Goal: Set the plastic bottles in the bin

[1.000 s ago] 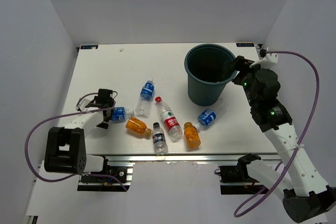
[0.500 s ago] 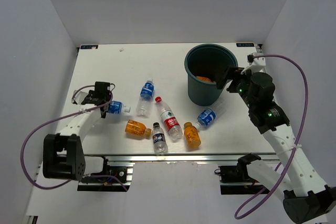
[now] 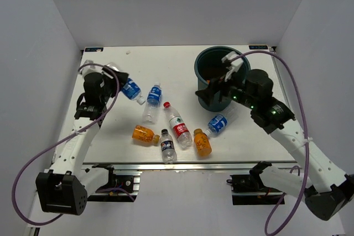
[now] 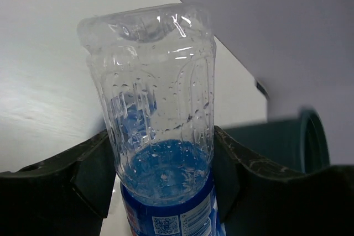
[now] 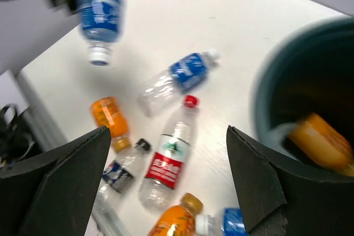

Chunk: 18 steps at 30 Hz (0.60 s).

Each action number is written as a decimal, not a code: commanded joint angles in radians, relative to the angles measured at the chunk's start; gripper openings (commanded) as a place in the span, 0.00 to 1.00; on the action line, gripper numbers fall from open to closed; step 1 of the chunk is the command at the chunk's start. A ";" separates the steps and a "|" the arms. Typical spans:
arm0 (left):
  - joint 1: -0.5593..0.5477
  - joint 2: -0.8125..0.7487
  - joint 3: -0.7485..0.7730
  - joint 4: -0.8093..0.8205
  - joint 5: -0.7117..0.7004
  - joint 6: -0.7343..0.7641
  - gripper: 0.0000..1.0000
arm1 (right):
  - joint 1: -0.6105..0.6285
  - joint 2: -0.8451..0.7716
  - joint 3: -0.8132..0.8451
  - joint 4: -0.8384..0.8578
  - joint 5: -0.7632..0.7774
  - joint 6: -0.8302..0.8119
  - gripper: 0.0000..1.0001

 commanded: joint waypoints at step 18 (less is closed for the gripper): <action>-0.331 0.036 -0.026 0.487 0.526 0.172 0.43 | 0.264 0.197 -0.118 0.425 -0.039 0.196 0.89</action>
